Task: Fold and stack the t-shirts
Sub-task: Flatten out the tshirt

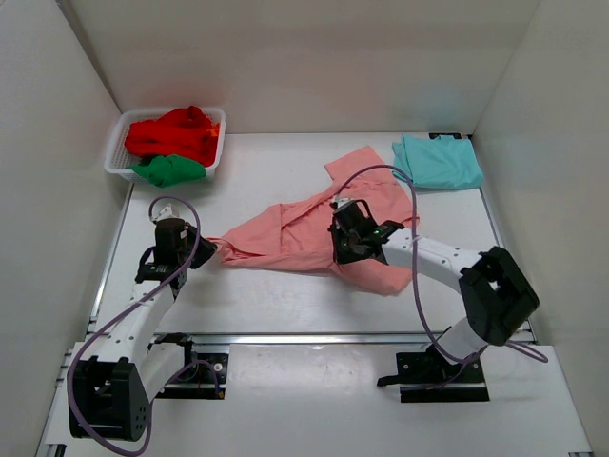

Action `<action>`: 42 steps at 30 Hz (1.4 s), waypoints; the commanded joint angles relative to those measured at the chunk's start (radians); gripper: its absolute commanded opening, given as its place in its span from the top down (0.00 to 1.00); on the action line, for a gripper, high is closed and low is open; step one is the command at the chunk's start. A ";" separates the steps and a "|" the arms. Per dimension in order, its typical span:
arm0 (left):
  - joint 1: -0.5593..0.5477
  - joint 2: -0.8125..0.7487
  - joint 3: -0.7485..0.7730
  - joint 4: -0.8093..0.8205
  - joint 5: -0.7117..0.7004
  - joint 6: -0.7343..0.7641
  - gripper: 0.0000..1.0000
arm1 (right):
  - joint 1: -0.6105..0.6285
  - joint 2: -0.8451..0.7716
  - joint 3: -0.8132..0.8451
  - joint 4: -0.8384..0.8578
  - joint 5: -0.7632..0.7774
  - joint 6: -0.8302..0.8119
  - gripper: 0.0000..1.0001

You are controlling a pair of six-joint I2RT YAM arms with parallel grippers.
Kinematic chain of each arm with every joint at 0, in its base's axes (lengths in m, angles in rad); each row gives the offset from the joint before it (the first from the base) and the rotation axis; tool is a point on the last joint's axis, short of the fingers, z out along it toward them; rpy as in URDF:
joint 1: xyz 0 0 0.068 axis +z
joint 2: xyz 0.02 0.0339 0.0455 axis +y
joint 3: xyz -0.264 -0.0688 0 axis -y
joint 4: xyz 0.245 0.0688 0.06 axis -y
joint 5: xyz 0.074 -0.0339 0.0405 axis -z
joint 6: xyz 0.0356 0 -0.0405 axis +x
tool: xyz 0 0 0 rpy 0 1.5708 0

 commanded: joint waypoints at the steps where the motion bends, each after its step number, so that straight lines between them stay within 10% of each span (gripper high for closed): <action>1: -0.003 -0.022 0.022 0.008 0.011 -0.007 1.00 | -0.047 -0.112 -0.045 0.038 -0.045 -0.018 0.97; 28: -0.006 -0.043 0.014 -0.003 0.017 -0.012 1.00 | -0.251 -0.222 -0.272 0.342 -0.462 0.087 1.00; 31: 0.003 -0.048 0.011 0.002 0.023 -0.010 1.00 | -0.266 -0.227 -0.287 0.360 -0.488 0.103 0.83; 39: -0.006 -0.048 0.011 -0.001 0.017 -0.012 1.00 | -0.271 -0.242 -0.292 0.370 -0.479 0.100 1.00; 42: -0.005 -0.049 0.006 -0.003 0.018 -0.013 1.00 | -0.240 -0.224 -0.275 0.333 -0.446 0.070 0.79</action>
